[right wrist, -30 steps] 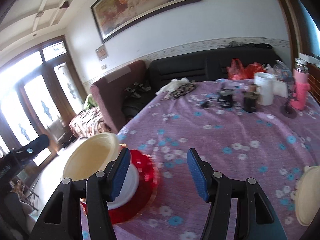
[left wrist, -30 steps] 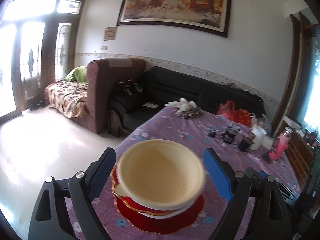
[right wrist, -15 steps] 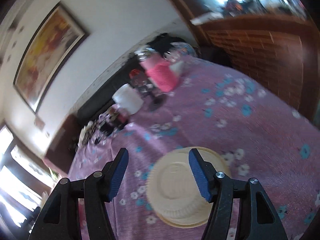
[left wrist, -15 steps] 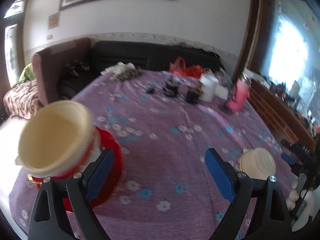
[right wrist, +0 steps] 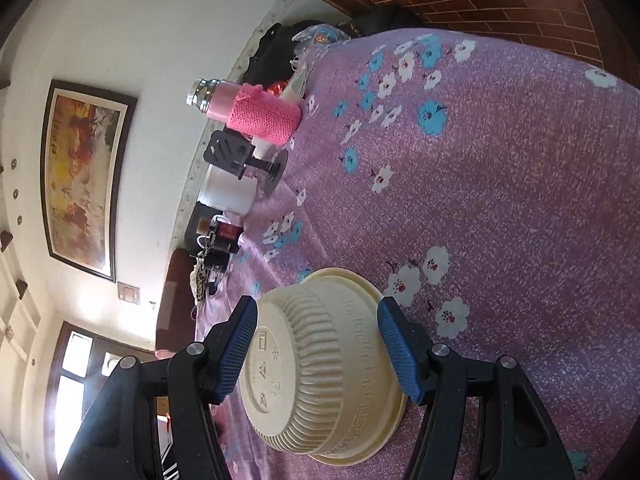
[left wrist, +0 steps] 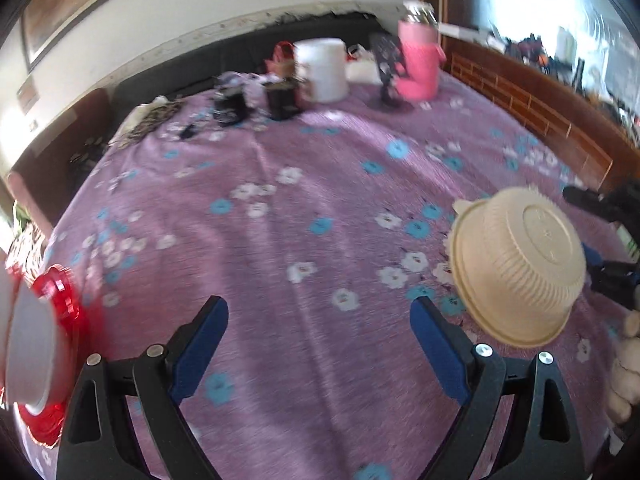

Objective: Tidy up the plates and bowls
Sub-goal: 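Grasp the upside-down ribbed beige bowl's rim with the right gripper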

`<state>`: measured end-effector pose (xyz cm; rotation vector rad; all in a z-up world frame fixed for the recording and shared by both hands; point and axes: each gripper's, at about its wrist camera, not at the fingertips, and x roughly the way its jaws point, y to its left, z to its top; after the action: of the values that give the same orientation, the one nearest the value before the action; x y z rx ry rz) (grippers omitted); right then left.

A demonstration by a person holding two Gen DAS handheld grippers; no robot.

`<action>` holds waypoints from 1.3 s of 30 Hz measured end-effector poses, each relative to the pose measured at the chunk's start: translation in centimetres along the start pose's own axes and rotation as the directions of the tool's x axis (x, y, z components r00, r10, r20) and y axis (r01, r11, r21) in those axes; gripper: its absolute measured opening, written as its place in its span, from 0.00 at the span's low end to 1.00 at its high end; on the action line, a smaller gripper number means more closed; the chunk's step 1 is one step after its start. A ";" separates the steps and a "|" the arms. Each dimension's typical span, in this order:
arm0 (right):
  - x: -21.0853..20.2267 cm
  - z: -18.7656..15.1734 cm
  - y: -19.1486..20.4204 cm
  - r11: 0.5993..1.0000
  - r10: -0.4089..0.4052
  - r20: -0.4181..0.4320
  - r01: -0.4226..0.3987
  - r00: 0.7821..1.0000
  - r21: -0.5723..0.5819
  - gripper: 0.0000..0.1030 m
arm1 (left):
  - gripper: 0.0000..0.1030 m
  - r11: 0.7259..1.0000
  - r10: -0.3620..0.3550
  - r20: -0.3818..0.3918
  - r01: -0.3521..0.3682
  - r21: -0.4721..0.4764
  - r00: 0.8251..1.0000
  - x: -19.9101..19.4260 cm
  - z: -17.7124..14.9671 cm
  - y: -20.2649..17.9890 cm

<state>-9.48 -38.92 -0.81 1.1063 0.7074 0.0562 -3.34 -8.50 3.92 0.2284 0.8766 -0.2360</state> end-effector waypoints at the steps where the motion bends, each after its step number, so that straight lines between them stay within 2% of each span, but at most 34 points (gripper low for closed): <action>1: 0.1 -0.1 0.1 1.000 0.005 -0.009 -0.005 1.000 -0.003 0.65 | 0.89 1.000 0.001 -0.009 -0.001 0.012 1.000 0.6 0.1 -0.7; 4: 0.9 -0.2 0.8 0.999 0.029 -0.048 -0.030 0.998 -0.011 0.66 | 0.89 0.999 0.009 -0.033 -0.007 0.046 0.999 2.1 0.2 -2.3; 8: 2.0 -1.0 2.3 0.997 0.066 -0.102 -0.070 0.993 -0.031 0.67 | 0.88 0.999 0.017 -0.061 -0.015 0.040 0.998 3.1 -0.1 -2.5; 10: 2.2 -1.4 3.6 0.996 0.042 -0.095 -0.048 0.995 -0.072 0.70 | 0.88 1.000 0.013 -0.058 -0.011 0.026 0.998 3.1 -0.1 -2.0; 16: 2.6 -2.9 7.9 0.984 0.044 -0.093 -0.060 0.995 -0.171 0.76 | 0.87 0.997 -0.041 -0.100 0.034 -0.075 0.994 3.6 -0.6 1.1; 20: 3.4 -4.5 11.3 0.968 0.064 -0.135 -0.095 0.989 -0.233 0.77 | 0.87 0.983 -0.081 -0.116 0.060 -0.173 0.990 3.8 -1.4 4.1; 22: 4.2 -5.7 13.5 0.954 0.069 -0.159 -0.112 0.985 -0.277 0.77 | 0.87 0.979 -0.068 -0.118 0.043 -0.198 0.991 3.5 -1.7 5.3; 23: 4.6 -6.3 14.4 0.948 0.076 -0.175 -0.125 0.982 -0.292 0.78 | 0.87 0.974 -0.091 -0.109 0.065 -0.216 0.990 3.3 -1.9 5.9; 24: 5.2 -7.0 15.3 0.942 0.088 -0.204 -0.148 0.975 -0.302 0.78 | 0.87 0.970 -0.118 -0.105 0.092 -0.225 0.987 3.1 -2.0 6.3; 26: 7.5 -9.0 16.9 0.933 0.125 -0.319 -0.220 0.940 -0.284 0.78 | 0.87 0.970 -0.134 -0.110 0.108 -0.219 0.985 2.8 -2.3 6.4; 28: 10.3 -11.6 18.5 0.926 0.105 -0.411 -0.239 0.905 -0.290 0.78 | 0.87 0.968 -0.145 -0.108 0.118 -0.223 0.984 2.6 -2.9 6.7; 31: 11.9 -13.3 20.1 0.920 0.116 -0.431 -0.260 0.895 -0.293 0.78 | 0.87 0.958 -0.182 -0.101 0.153 -0.242 0.978 1.5 -3.8 7.7; 33: 10.8 -13.2 21.2 0.898 0.141 -0.384 -0.281 0.912 -0.338 0.78 | 0.87 0.946 -0.204 -0.075 0.177 -0.270 0.976 0.5 -4.1 8.9; 34: 10.0 -12.8 21.6 0.890 0.131 -0.333 -0.259 0.934 -0.375 0.78 | 0.87 0.943 -0.201 -0.057 0.177 -0.282 0.978 0.1 -4.1 9.6; 37: 8.1 -10.4 20.6 0.900 0.064 -0.190 -0.139 0.980 -0.414 0.78 | 0.88 0.925 -0.196 -0.013 0.181 -0.334 0.980 -0.5 -3.8 11.6; 39: 7.5 -8.5 18.6 0.923 0.017 -0.130 -0.066 0.991 -0.380 0.78 | 0.88 0.924 -0.167 -0.022 0.149 -0.352 0.986 0.1 -3.5 12.3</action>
<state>-2.73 -20.58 8.81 0.7436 0.7466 0.2915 -2.20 4.20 2.93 -0.1699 0.9742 -0.2208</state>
